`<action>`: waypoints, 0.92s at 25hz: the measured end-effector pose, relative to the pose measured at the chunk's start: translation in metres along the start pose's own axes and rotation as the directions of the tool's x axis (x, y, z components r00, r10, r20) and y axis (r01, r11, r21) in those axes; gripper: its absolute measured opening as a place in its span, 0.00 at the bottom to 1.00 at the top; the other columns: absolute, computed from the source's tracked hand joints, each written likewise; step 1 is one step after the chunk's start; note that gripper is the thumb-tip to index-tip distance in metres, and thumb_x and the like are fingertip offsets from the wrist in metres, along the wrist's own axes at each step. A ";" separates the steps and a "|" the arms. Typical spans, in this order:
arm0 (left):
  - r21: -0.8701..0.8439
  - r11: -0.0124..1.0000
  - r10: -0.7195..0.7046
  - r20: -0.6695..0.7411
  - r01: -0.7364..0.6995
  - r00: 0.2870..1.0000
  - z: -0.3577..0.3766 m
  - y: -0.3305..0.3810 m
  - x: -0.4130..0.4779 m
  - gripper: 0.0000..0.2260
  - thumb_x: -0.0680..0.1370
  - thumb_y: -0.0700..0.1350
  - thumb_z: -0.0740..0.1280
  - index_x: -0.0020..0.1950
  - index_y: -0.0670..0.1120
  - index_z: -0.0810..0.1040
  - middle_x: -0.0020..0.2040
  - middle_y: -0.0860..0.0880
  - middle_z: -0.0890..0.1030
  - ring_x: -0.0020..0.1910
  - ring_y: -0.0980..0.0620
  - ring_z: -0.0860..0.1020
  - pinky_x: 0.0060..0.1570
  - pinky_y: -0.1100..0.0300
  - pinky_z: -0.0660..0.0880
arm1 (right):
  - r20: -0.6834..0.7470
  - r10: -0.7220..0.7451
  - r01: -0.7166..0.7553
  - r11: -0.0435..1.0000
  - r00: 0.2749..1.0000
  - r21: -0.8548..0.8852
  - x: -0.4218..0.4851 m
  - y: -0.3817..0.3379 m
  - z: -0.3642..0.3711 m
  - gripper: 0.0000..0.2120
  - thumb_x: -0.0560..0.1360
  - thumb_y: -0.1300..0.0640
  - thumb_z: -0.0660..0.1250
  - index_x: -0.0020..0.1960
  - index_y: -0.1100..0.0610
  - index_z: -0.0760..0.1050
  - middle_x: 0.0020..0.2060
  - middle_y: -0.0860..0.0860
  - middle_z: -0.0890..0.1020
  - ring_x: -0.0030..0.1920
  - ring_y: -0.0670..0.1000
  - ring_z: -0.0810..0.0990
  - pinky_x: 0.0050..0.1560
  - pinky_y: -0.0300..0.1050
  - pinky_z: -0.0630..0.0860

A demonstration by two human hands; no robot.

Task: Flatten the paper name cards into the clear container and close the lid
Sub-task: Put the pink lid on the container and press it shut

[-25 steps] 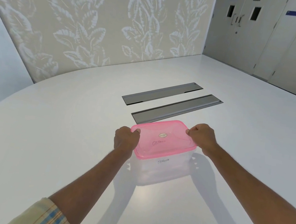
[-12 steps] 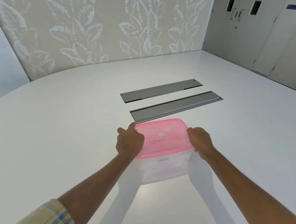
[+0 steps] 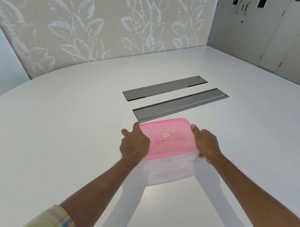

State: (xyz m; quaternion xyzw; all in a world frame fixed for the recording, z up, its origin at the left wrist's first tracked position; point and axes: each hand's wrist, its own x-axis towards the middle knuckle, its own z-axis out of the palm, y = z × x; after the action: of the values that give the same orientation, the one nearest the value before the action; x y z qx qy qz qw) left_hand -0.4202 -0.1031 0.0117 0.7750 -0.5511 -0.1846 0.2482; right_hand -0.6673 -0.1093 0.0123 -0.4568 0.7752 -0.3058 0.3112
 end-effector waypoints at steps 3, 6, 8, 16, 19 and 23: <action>-0.026 1.000 -0.015 0.017 0.015 1.000 0.000 -0.001 0.001 0.18 0.87 0.49 0.53 0.76 0.56 0.69 0.60 0.40 0.72 0.43 0.38 0.72 0.46 0.49 0.69 | -0.025 -0.020 0.020 1.000 0.999 0.024 -0.001 0.001 0.002 0.28 0.81 0.30 0.57 0.46 0.56 0.74 0.45 0.54 0.79 0.42 0.55 0.78 0.30 0.47 0.79; -0.062 0.998 -0.016 0.032 0.018 0.999 -0.001 -0.002 0.001 0.19 0.87 0.50 0.52 0.77 0.58 0.68 0.61 0.40 0.72 0.49 0.35 0.77 0.48 0.49 0.69 | -0.065 -0.030 0.033 0.998 0.997 0.053 -0.005 0.001 0.003 0.26 0.82 0.32 0.59 0.45 0.56 0.72 0.44 0.54 0.80 0.40 0.55 0.78 0.31 0.49 0.82; -0.117 0.993 -0.016 0.043 0.021 0.999 -0.002 -0.003 0.001 0.20 0.88 0.51 0.52 0.79 0.58 0.68 0.62 0.40 0.72 0.56 0.33 0.79 0.51 0.48 0.70 | -0.107 -0.027 0.033 0.998 0.994 0.053 -0.008 0.002 0.006 0.25 0.83 0.34 0.59 0.45 0.57 0.72 0.42 0.54 0.81 0.38 0.57 0.80 0.37 0.55 0.85; -0.208 0.965 -0.155 0.051 0.162 0.987 -0.007 -0.006 -0.004 0.23 0.87 0.57 0.57 0.69 0.39 0.71 0.64 0.36 0.80 0.64 0.32 0.80 0.60 0.43 0.76 | -0.134 0.115 -0.104 0.991 0.984 0.087 -0.021 0.006 0.010 0.34 0.77 0.25 0.57 0.54 0.56 0.74 0.45 0.52 0.81 0.30 0.56 0.86 0.29 0.49 0.84; -0.150 0.970 -0.176 0.106 0.190 0.979 -0.010 -0.006 -0.007 0.24 0.87 0.59 0.54 0.68 0.40 0.72 0.63 0.37 0.82 0.63 0.33 0.80 0.59 0.44 0.77 | -0.085 0.149 -0.135 0.979 0.985 0.151 -0.022 0.008 0.010 0.37 0.74 0.22 0.58 0.56 0.56 0.76 0.46 0.54 0.82 0.38 0.56 0.85 0.26 0.49 0.84; -0.131 0.978 -0.149 0.102 0.162 0.984 -0.009 -0.004 -0.006 0.23 0.88 0.57 0.53 0.68 0.40 0.72 0.63 0.37 0.82 0.63 0.33 0.80 0.60 0.44 0.76 | -0.090 0.129 -0.102 0.962 0.988 0.253 -0.023 0.011 0.010 0.31 0.75 0.27 0.61 0.54 0.56 0.75 0.46 0.55 0.80 0.35 0.58 0.85 0.28 0.56 0.86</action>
State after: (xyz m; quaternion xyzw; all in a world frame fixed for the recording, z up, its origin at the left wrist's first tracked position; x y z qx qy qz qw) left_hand -0.4141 -0.0943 0.0170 0.7873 -0.4855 -0.2768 0.2606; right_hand -0.6563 -0.0866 0.0026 -0.3514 0.7716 -0.4053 0.3418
